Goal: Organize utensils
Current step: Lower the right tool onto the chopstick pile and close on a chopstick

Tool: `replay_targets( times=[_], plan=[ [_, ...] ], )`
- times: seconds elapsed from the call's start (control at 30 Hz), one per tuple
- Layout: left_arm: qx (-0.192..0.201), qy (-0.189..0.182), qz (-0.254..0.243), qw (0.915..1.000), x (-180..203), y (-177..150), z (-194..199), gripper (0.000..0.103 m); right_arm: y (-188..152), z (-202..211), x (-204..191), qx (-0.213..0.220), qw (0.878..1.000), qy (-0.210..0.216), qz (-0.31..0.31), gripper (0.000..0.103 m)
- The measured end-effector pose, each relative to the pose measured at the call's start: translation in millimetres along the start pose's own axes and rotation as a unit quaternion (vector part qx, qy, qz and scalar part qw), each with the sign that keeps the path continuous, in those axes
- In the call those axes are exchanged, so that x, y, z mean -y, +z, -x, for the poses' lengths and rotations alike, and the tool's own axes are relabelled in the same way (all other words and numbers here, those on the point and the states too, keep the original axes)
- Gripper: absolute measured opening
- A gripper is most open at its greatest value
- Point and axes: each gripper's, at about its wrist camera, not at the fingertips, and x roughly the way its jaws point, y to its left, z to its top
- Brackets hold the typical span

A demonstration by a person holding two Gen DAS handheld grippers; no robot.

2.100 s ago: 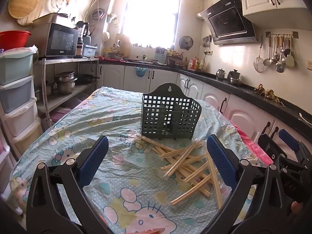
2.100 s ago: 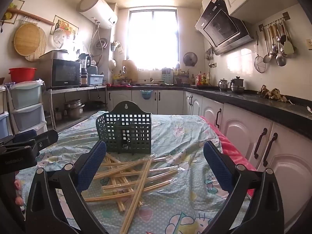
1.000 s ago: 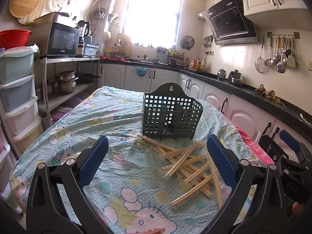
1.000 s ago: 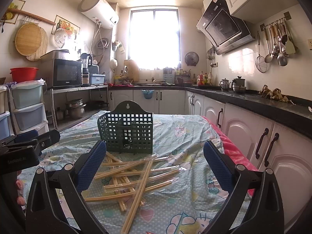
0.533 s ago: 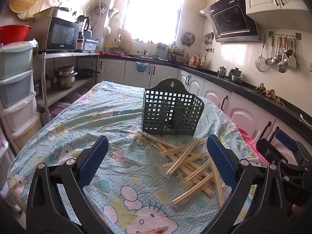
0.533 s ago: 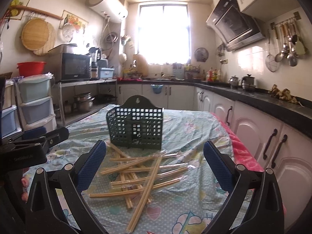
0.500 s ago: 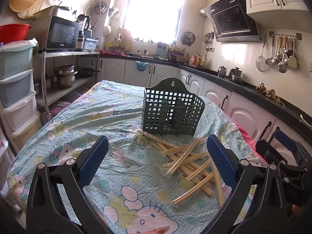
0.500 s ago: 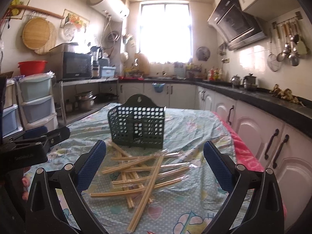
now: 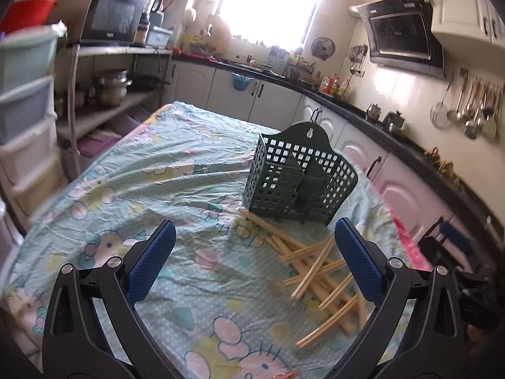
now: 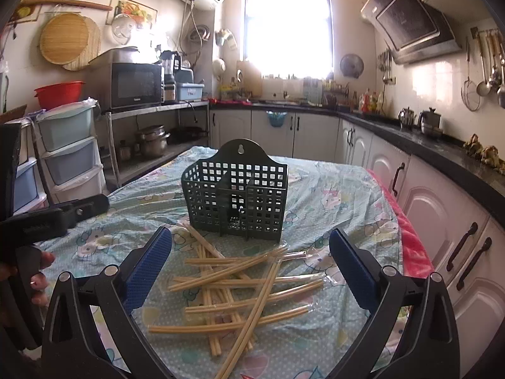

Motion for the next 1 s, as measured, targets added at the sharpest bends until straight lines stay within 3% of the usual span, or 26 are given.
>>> replay_targets(
  times=[0.3, 0.47, 0.63, 0.8, 1.0],
  plan=[
    [-0.021, -0.023, 0.002, 0.9995, 4, 26, -27, 0.093, 19, -34, 26, -0.044, 0.999, -0.014, -0.002, 0.097],
    [-0.065, -0.055, -0.004, 0.9963, 13, 24, -56, 0.093, 19, -49, 45, -0.066, 0.998, -0.013, -0.020, 0.097],
    [-0.125, -0.080, 0.006, 0.9889, 15, 6, -84, 0.091, 10, -63, 58, -0.095, 0.995, -0.009, -0.030, 0.097],
    [-0.173, -0.095, 0.036, 0.9796, 7, -11, -107, 0.076, 1, -81, 60, -0.132, 0.990, 0.002, -0.040, 0.097],
    [-0.210, -0.127, 0.081, 0.9661, -4, -22, -123, 0.067, -12, -110, 57, -0.186, 0.980, 0.036, -0.059, 0.082]
  ],
)
